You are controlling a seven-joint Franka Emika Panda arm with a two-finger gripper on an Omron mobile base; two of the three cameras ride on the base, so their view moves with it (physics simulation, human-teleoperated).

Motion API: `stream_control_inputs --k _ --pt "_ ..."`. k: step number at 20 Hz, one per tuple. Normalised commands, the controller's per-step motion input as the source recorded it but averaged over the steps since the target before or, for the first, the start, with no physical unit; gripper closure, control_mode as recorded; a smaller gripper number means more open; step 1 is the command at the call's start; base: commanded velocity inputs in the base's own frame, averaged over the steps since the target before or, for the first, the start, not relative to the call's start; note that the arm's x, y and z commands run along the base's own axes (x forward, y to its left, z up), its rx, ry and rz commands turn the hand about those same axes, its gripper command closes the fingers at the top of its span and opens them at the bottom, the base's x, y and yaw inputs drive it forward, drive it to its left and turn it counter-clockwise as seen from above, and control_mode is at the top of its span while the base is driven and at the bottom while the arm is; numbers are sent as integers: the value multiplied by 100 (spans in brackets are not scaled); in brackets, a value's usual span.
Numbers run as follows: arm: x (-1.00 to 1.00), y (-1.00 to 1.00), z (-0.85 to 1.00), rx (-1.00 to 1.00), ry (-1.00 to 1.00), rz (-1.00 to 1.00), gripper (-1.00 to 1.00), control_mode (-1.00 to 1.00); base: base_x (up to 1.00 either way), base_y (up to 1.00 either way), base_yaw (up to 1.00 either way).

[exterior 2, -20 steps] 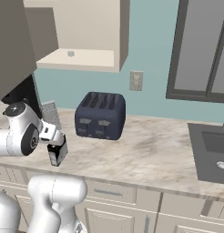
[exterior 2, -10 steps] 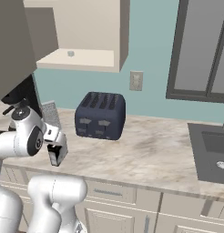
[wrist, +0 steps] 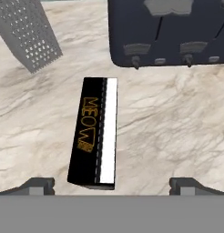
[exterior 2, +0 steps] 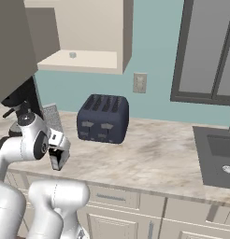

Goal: Pick the cereal and boxed food from the counter and place them in the cabinets closest to them.

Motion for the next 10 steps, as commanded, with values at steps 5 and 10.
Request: stream_control_inputs --k 5,10 --pt "18 3 -21 0 1 -1 -100 -100 0 0 0" --pt "15 3 -23 0 1 -1 -100 -100 0 0 0"
